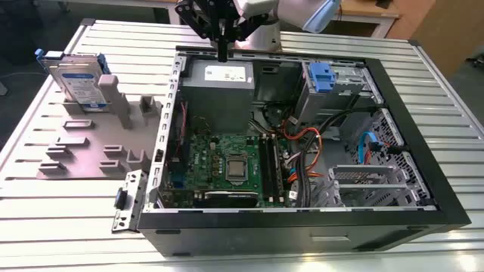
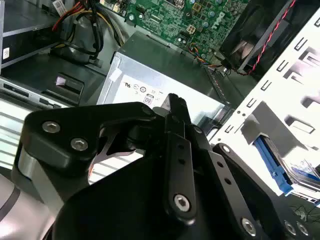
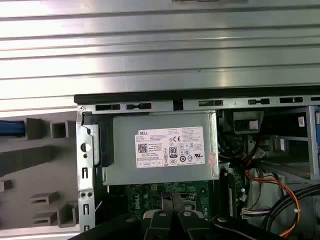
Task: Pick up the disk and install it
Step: 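Reach for the disk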
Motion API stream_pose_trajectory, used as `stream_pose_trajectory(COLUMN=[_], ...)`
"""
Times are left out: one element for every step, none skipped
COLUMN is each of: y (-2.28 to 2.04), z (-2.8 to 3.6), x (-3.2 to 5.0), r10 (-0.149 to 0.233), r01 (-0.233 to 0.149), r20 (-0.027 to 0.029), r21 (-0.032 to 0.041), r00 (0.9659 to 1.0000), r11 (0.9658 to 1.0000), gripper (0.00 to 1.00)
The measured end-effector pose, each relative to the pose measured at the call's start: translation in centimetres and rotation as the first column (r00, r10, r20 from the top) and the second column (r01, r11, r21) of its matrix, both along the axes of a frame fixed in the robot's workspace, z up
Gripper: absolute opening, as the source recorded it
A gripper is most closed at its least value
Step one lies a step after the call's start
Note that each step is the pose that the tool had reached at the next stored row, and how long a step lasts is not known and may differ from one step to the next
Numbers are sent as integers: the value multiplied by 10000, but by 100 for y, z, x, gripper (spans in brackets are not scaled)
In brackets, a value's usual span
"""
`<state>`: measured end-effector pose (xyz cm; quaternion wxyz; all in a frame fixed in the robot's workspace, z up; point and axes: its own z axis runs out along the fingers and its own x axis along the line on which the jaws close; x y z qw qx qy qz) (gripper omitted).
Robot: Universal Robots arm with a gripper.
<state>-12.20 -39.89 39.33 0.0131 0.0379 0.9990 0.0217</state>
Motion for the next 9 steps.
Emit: stream_pose_trajectory(y=[0, 0, 0, 0, 0, 0, 0, 0, 0], z=[0, 0, 0, 0, 0, -1, 0, -1, 0], x=[0, 0, 0, -1, -1, -3, -5, -8, -15], r10=[0, 0, 0, 0, 0, 0, -1, -1, -2], r01=[0, 0, 0, 0, 0, 0, 1, 1, 2], r20=[0, 0, 0, 1, 1, 1, 1, 1, 1], r21=[0, 0, 0, 1, 1, 1, 1, 1, 1], r00=[10000, 10000, 10000, 10000, 10000, 10000, 10000, 10000, 10000], r11=[10000, 10000, 10000, 10000, 10000, 10000, 10000, 10000, 10000], gripper=[11, 11, 11, 11, 11, 11, 11, 11, 11])
